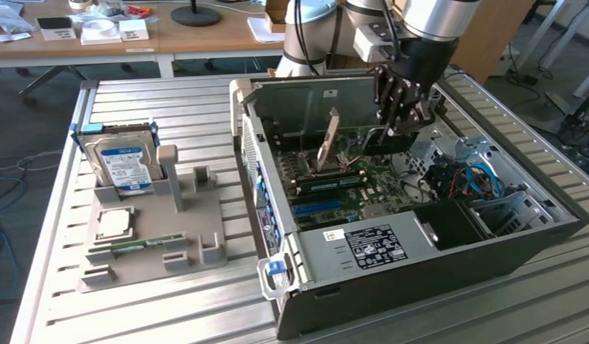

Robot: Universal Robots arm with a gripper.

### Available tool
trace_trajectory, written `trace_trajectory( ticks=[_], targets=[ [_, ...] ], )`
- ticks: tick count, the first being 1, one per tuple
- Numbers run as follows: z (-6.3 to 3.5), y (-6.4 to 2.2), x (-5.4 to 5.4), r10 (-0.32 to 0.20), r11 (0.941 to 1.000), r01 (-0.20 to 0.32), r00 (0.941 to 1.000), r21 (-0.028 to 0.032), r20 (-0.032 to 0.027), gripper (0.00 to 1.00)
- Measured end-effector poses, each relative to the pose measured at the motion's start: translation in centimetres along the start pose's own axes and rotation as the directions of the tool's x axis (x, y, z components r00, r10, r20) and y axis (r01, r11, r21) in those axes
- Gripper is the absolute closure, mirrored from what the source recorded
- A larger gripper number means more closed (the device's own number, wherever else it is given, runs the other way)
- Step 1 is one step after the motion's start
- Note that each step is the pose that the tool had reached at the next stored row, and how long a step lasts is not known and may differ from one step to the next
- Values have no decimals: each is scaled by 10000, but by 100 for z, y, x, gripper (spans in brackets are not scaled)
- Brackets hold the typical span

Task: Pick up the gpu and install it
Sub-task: 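Insert the gpu into the slot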

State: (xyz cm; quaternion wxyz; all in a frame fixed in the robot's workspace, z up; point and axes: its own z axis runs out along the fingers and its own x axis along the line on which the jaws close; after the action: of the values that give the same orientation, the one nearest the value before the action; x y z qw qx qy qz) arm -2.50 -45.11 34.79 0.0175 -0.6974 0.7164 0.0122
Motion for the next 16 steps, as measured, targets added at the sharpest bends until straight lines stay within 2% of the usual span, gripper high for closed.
trace_trajectory(
  ticks=[4,7,12,16],
  targets=[
    [61,17,15,-39,10000,39,10000,-1,2,73],
    [111,61,20,-120,9999,120,9999,5,12,73],
    [161,91,22,-263,9997,263,9997,31,23,73],
    [163,92,23,-283,9996,283,9996,32,22,73]
  ],
)
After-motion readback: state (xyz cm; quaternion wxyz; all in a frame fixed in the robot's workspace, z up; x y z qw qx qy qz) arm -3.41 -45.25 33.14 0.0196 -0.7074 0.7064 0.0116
